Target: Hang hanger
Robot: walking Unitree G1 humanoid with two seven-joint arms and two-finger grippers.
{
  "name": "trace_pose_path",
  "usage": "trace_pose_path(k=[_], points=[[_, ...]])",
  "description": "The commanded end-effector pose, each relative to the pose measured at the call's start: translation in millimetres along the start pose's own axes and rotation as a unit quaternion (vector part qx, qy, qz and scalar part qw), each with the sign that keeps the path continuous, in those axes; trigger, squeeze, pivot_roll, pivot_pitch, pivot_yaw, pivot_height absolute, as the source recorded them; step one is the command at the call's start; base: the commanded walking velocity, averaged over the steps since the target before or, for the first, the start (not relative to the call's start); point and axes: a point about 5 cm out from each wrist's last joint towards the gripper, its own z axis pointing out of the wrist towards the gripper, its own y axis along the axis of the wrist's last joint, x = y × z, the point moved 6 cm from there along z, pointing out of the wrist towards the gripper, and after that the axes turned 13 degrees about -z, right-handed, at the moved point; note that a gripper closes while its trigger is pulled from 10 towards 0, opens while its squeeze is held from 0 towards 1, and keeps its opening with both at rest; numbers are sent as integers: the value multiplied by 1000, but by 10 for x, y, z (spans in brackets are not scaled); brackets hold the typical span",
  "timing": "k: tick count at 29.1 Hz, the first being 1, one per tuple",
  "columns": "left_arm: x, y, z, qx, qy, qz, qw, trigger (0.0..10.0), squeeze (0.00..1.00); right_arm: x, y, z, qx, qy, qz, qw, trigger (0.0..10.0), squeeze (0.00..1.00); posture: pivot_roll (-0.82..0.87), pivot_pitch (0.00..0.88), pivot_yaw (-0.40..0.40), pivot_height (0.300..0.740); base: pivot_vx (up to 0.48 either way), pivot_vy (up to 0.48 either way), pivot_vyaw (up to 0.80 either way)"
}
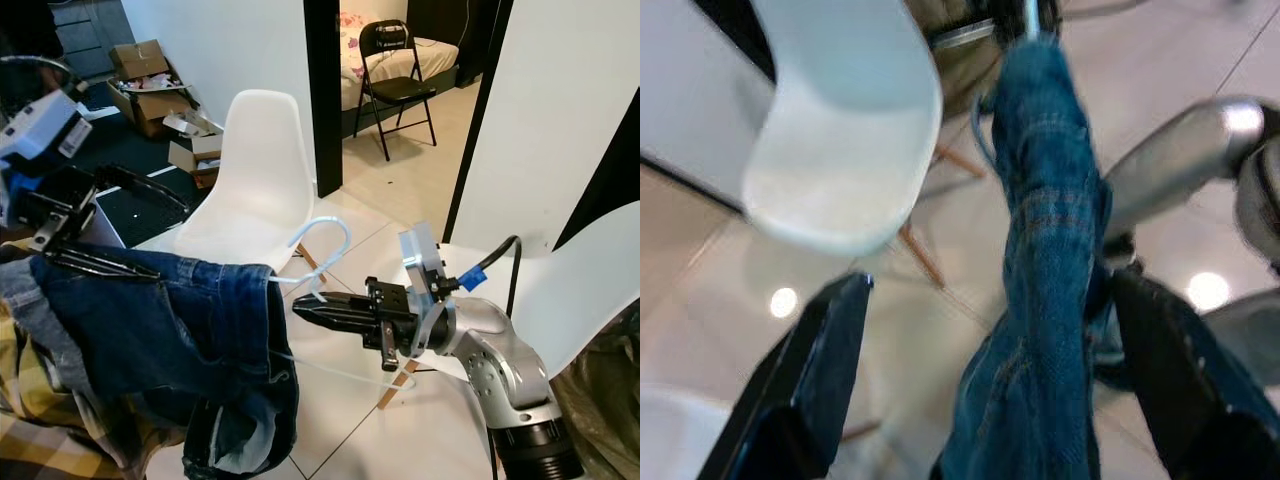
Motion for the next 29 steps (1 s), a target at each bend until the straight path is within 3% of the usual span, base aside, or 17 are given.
trace_pose_path(k=[1, 9, 10, 12, 13, 29], points=[[-48, 1, 38, 4, -21, 4, 1000, 10000, 0, 26, 90, 42, -17, 10, -15, 1000, 10000, 0, 42, 0, 60, 740, 0, 0, 0], [-120, -59, 100, 20, -44, -1, 999, 10000, 0, 26, 94, 64, -20, 11, -16, 1000, 10000, 0, 46, 4, 63, 740, 0, 0, 0], [-130, -69, 113, 20, -48, -2, 999, 2784, 0, 27, 96, 68, -20, 11, -16, 1000, 10000, 0, 46, 5, 61, 740, 0, 0, 0], [-130, -69, 113, 20, -48, -2, 999, 2784, 0, 27, 96, 68, -20, 11, -16, 1000, 10000, 0, 46, 5, 61, 740, 0, 0, 0], [-142, -84, 126, 22, -52, -5, 998, 0, 0, 28, 98, 73, -21, 11, -16, 1000, 10000, 0, 45, 6, 61, 740, 0, 0, 0], [-217, -247, 228, 39, -76, -28, 996, 0, 0, 30, 125, 91, -23, 10, -20, 999, 10000, 0, 39, 7, 61, 740, 0, 0, 0]])
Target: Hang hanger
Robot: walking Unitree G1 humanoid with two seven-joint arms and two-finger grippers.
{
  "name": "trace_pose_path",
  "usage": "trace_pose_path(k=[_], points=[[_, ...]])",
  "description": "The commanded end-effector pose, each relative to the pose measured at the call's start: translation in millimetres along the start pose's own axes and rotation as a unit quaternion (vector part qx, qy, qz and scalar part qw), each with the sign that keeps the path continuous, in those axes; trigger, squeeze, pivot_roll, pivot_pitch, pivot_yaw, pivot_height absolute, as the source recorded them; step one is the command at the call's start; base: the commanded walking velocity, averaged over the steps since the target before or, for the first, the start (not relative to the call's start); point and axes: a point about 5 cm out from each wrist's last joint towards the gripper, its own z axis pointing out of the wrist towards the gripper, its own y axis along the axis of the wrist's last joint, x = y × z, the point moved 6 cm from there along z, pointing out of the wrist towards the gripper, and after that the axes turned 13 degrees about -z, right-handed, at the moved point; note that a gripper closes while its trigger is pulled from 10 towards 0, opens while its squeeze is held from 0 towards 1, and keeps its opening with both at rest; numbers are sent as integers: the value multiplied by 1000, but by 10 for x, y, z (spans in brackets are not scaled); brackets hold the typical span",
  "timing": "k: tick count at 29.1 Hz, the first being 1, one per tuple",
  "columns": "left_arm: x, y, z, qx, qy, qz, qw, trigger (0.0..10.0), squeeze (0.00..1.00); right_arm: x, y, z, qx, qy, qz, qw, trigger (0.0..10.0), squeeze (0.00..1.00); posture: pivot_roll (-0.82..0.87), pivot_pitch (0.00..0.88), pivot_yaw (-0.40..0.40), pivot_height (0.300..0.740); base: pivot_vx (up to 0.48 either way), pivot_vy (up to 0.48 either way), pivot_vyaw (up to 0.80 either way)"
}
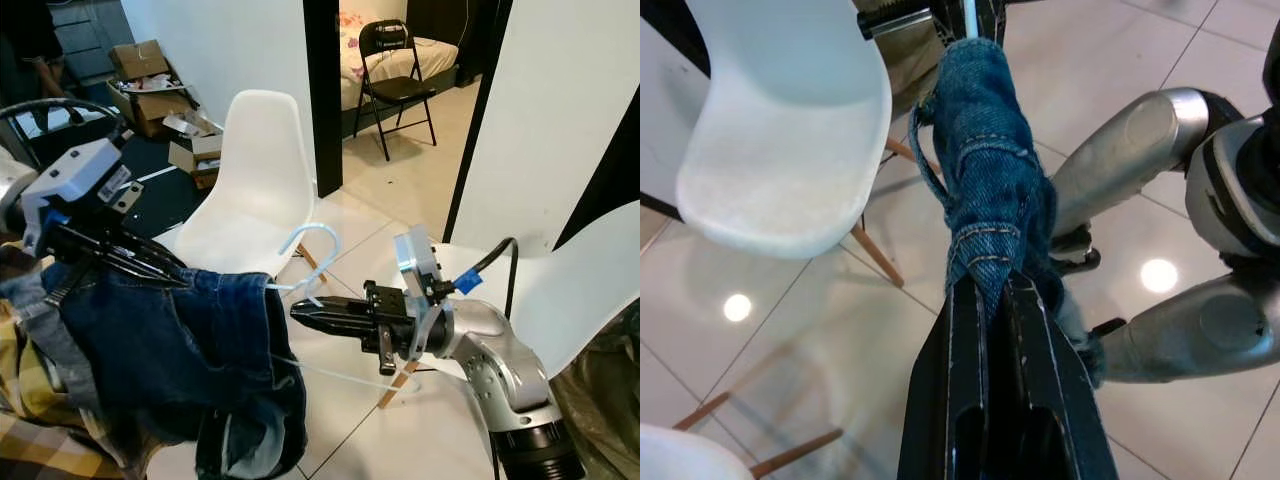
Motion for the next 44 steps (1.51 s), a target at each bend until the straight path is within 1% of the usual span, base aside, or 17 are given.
trace_pose_path(k=[1, 3, 4, 5, 6, 13, 15, 18, 19, 22, 23, 29, 30, 32, 33, 37, 44], points=[[-69, -108, 50, 15, -21, -19, 999, 0, 0, 22, 163, 73, -29, 13, -28, 999, 10000, 0, 39, 7, 61, 740, 0, 0, 0], [-78, -111, 64, 11, -24, -21, 999, 0, 0, 20, 165, 74, -30, 13, -29, 999, 10000, 0, 39, 7, 61, 740, 0, 0, 0], [-78, -105, 75, 4, -26, -23, 999, 0, 1000, 14, 166, 74, -30, 12, -30, 999, 10000, 0, 41, 7, 57, 740, 0, 0, 0], [-82, -99, 85, -1, -29, -27, 999, 0, 1000, 10, 167, 73, -30, 12, -30, 999, 10000, 0, 41, 7, 57, 740, 0, 0, 0], [-94, -98, 98, -4, -34, -30, 999, 10000, 1000, 6, 167, 73, -29, 12, -31, 999, 10000, 0, 41, 7, 57, 740, 0, 0, 0], [-128, -106, 145, -7, -47, -40, 998, 10000, 1000, 2, 170, 76, -29, 11, -31, 999, 10000, 0, 42, 7, 56, 740, 0, 0, 0], [-157, -139, 199, -2, -56, -36, 998, 10000, 1000, 0, 174, 79, -30, 12, -32, 999, 10000, 0, 42, 7, 55, 740, 0, 0, 0], [-135, -155, 224, 0, -51, -25, 998, 10000, 1000, -2, 176, 81, -30, 12, -32, 999, 10000, 0, 41, 8, 56, 740, 0, 0, 0], [-129, -173, 243, 2, -50, -21, 999, 10000, 729, -4, 179, 83, -31, 11, -32, 999, 10000, 0, 41, 8, 56, 740, 0, 0, 0], [-129, -173, 243, 2, -50, -21, 999, 10000, 729, -4, 179, 83, -31, 11, -32, 999, 10000, 0, 41, 8, 56, 740, 0, 0, 0], [-125, -203, 263, 6, -50, -23, 998, 10000, 0, -6, 184, 85, -31, 11, -33, 999, 10000, 0, 40, 8, 55, 740, 0, 0, 0], [-133, -243, 293, 12, -53, -30, 998, 10000, 0, -8, 197, 90, -33, 11, -35, 999, 10000, 0, 37, 8, 59, 740, 0, 0, 0], [-144, -268, 326, 13, -59, -43, 997, 0, 0, -10, 213, 93, -35, 10, -37, 999, 10000, 0, 36, 8, 61, 740, 0, 0, 0], [-144, -268, 326, 13, -59, -43, 997, 0, 0, -10, 213, 93, -35, 10, -37, 999, 10000, 0, 36, 8, 61, 740, 0, 0, 0], [-149, -291, 355, 13, -64, -51, 997, 0, 0, -14, 231, 94, -38, 9, -39, 998, 10000, 0, 36, 7, 62, 740, 0, 0, 0], [-154, -311, 382, 10, -66, -61, 996, 0, 0, -31, 265, 99, -44, 4, -45, 998, 10000, 0, 38, 4, 62, 740, 0, 0, 0], [-152, -327, 395, 5, -61, -60, 996, 0, 0, -44, 293, 109, -50, 2, -49, 998, 10000, 0, 39, 1, 62, 740, 0, 0, 0]])
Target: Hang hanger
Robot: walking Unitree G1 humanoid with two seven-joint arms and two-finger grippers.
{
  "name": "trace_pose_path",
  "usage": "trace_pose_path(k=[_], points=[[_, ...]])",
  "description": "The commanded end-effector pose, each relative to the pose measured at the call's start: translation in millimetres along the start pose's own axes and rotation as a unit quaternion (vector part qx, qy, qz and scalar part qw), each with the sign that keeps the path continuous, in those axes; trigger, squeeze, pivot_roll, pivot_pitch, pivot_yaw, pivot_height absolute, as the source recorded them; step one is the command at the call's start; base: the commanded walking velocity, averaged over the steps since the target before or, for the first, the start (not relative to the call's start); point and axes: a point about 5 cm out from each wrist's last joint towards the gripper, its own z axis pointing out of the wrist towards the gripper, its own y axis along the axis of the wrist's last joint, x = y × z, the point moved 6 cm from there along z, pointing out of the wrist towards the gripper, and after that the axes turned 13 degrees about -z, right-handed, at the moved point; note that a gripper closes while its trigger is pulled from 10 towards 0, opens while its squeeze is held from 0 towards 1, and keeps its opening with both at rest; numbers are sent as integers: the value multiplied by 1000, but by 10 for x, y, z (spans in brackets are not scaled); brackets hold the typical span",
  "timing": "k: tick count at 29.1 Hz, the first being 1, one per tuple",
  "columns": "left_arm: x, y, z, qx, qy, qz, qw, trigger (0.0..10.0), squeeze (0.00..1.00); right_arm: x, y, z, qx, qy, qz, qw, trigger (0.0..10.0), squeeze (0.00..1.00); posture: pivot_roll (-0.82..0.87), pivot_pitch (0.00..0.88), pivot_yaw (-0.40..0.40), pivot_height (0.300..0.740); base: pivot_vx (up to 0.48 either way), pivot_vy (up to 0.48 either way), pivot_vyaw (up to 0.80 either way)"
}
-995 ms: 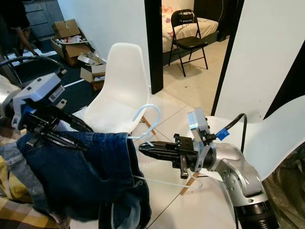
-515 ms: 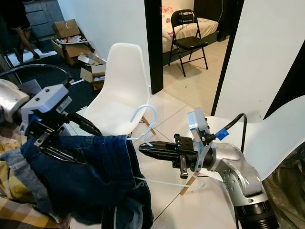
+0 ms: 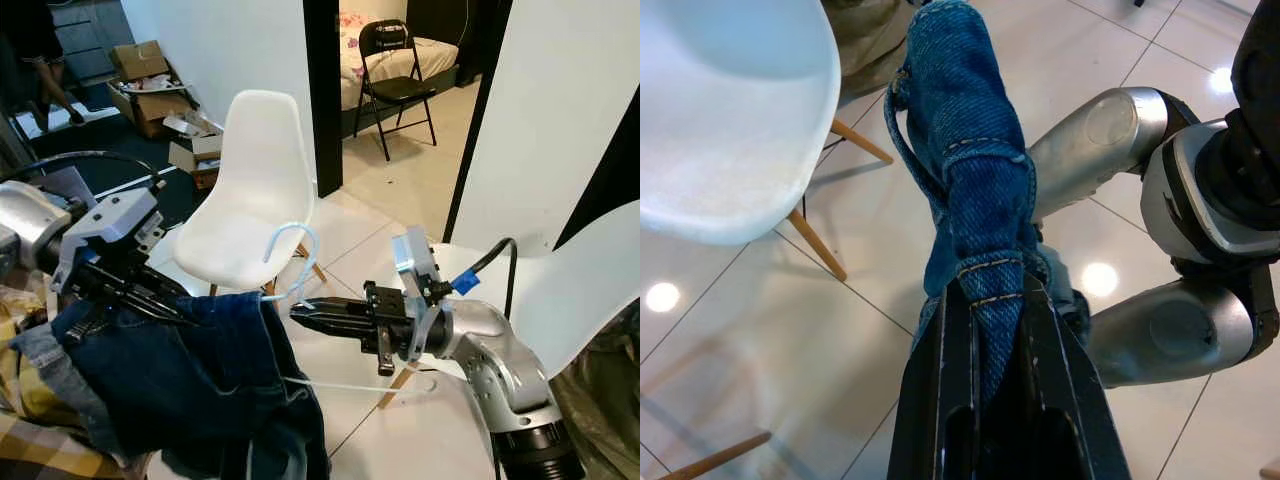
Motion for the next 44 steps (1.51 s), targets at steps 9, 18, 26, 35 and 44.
trace_pose_path(k=[9, 18, 26, 35, 44], points=[[77, -29, 178, -48, 22, 2, 999, 0, 0, -187, 336, 173, -67, -39, -50, 996, 10000, 0, 40, 0, 55, 740, 0, 0, 0], [201, 14, 37, -66, 83, 14, 994, 0, 0, -480, 296, 96, -56, -121, -48, 990, 10000, 1000, 44, 0, 48, 740, 0, 0, 0], [404, 48, -395, -55, 191, 31, 980, 0, 0, -860, 230, -388, -40, -271, -55, 960, 10000, 1000, 45, 0, 46, 740, 0, 0, 0], [449, -117, -775, -59, 274, 6, 960, 0, 0, -907, 211, -939, -40, -362, -51, 930, 10000, 0, 45, 0, 45, 740, 0, 0, 0], [482, -57, -996, -80, 318, 19, 944, 0, 0, -1138, -278, -1416, 38, -499, 36, 865, 10000, 0, 47, 9, 36, 740, 0, 0, 0]])
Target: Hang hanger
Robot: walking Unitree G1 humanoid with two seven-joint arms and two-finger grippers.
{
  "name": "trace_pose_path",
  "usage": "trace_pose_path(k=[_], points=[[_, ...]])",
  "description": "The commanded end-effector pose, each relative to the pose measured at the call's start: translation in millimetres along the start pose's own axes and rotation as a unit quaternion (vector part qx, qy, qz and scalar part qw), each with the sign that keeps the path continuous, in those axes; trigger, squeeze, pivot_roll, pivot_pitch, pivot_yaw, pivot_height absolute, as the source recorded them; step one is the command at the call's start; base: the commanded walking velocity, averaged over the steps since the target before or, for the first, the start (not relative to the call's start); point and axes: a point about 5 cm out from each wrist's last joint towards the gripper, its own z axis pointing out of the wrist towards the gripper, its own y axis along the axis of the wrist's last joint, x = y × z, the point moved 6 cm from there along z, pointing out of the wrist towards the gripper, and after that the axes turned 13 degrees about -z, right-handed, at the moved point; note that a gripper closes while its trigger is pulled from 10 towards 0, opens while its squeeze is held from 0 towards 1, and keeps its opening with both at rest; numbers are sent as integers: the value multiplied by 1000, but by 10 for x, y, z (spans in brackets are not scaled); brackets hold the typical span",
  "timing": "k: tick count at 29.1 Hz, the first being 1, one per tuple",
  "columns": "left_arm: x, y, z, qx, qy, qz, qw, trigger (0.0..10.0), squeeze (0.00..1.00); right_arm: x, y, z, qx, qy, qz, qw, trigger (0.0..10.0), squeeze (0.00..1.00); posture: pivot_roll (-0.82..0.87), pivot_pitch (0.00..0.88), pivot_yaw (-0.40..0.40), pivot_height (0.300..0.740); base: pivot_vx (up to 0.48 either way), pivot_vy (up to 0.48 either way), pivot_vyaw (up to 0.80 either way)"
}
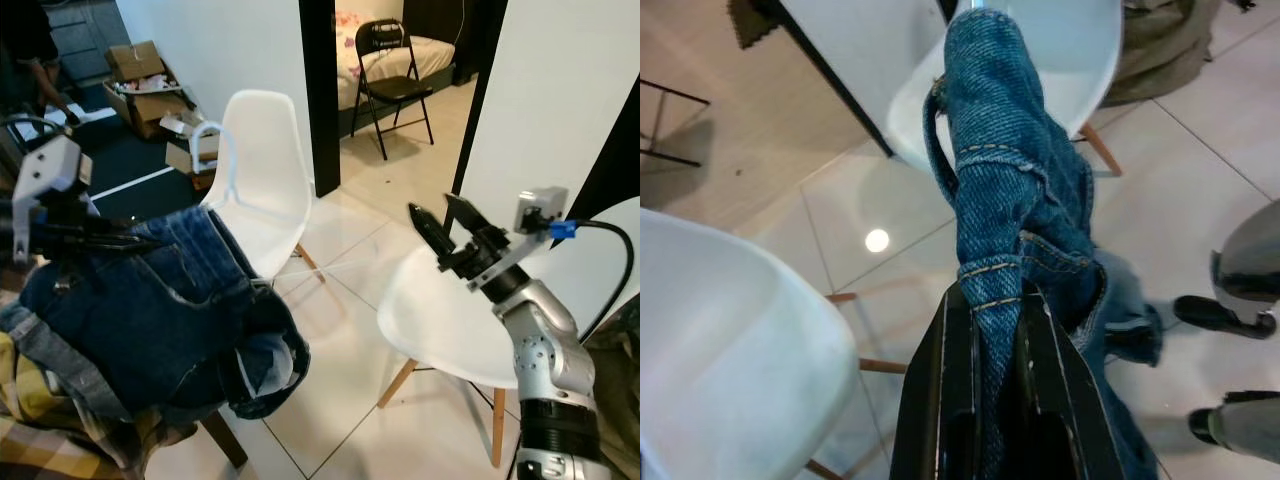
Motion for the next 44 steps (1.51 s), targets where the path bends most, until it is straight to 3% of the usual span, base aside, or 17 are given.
trace_pose_path(k=[1, 4, 6, 10, 12, 16, 17, 18, 19, 20, 28, 37, 44], points=[[76, 170, -115, -15, 23, 29, 999, 0, 0, 17, -287, -27, 67, -3, 6, 998, 10000, 0, 49, 9, 34, 740, 0, 0, 0], [97, 210, -128, -19, 26, 34, 999, 0, 0, 28, -437, -64, 99, -5, -1, 995, 10000, 0, 51, 10, 33, 740, 0, 0, 0], [149, 305, -154, -32, 38, 44, 998, 0, 0, 9, -680, -130, 158, -21, 15, 987, 10000, 0, 46, 12, 39, 740, 0, 0, 0], [168, 356, -156, -43, 42, 46, 997, 0, 0, -3, -863, -193, 210, -31, 19, 977, 10000, 0, 45, 13, 37, 740, 0, 0, 0], [157, 371, -126, -48, 37, 45, 997, 0, 0, 89, -946, -220, 230, -13, 28, 973, 10000, 0, 46, 17, 37, 740, 0, 0, 0], [90, 391, 36, -70, 12, 38, 997, 0, 0, 676, -1096, -201, 257, 101, 25, 961, 10000, 0, 36, 19, 45, 740, 0, 0, 0], [90, 391, 36, -70, 12, 38, 997, 0, 0, 676, -1096, -201, 257, 101, 25, 961, 10000, 0, 36, 19, 45, 740, 0, 0, 0], [71, 393, 97, -75, 6, 36, 997, 4510, 0, 840, -1107, -167, 253, 125, 19, 959, 10000, 0, 37, 24, 45, 740, 0, 0, 0], [61, 395, 138, -78, 2, 35, 996, 4510, 0, 946, -1114, -143, 250, 139, 15, 958, 10000, 0, 37, 24, 46, 740, 0, 0, 0], [35, 398, 187, -81, -7, 35, 996, 10000, 0, 1004, -1147, -114, 252, 139, 8, 958, 10000, 0, 34, 20, 50, 740, 0, 0, 0], [-22, 427, 324, -86, -31, 36, 995, 10000, 0, 1094, -1332, -42, 283, 108, -26, 953, 10000, 0, 34, 22, 61, 740, 0, 0, 0], [-47, 479, 335, -90, -41, 40, 994, 10000, 0, 956, -1375, -45, 290, 57, -56, 954, 10000, 0, 37, 23, 70, 740, 0, 0, 0], [-58, 513, 317, -93, -43, 42, 994, 10000, 0, 1094, -1422, -41, 296, 78, -60, 950, 10000, 0, 44, 23, 74, 740, 0, 0, 0]])
